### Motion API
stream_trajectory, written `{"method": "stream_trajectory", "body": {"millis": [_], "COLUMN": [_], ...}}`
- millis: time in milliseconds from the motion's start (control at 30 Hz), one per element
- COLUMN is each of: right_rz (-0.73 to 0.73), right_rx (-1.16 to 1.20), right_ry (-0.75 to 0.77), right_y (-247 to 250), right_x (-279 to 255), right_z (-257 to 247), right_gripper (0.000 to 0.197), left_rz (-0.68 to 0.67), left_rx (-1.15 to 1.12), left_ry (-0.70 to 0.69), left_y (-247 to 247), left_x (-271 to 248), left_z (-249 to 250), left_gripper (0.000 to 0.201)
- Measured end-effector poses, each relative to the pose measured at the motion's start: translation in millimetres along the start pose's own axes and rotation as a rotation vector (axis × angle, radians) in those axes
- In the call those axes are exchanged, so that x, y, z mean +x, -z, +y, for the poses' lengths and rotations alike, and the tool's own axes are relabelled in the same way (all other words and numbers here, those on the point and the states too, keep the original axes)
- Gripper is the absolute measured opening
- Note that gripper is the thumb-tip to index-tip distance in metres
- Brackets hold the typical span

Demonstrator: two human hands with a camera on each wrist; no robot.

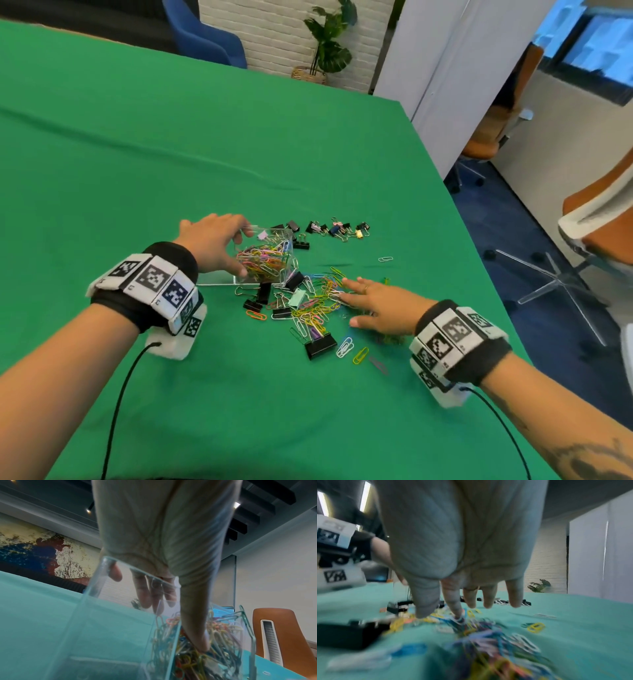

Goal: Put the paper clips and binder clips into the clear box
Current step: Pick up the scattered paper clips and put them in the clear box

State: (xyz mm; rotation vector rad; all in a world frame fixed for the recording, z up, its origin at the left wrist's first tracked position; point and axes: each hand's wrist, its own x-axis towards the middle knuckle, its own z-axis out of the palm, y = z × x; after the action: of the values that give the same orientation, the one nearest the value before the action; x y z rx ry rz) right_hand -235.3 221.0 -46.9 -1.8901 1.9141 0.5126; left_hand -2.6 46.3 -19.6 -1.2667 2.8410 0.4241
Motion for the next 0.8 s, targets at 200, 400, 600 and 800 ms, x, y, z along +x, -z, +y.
{"method": "stream_trajectory", "body": {"millis": [200,400,600,800], "right_rz": [0.137,0.046,0.228,0.105], "right_rx": [0.149,0.122,0.193,0.136], "right_ry": [0.036,0.079,0.066,0.041], "right_y": [27.6,25.2,26.7,23.8], "right_x": [42.9,56.4,32.4,41.0], "right_z": [-38.7,-32.0,-16.9,-28.3], "right_gripper": [0.057,0.051,0.036,0.047], "left_rz": [-0.011,-0.003,0.02,0.02], "left_rx": [-0.003,-0.011,-0.007,-0.001], "left_ry": [0.02,0.027,0.034,0.036], "left_y": [1.3,0.6,-0.2,-1.8], "left_x": [-1.9,-1.4,-1.0,-0.1], "left_z": [2.6,2.6,4.3,3.7], "left_gripper": [0.065,0.066,0.066,0.066]}}
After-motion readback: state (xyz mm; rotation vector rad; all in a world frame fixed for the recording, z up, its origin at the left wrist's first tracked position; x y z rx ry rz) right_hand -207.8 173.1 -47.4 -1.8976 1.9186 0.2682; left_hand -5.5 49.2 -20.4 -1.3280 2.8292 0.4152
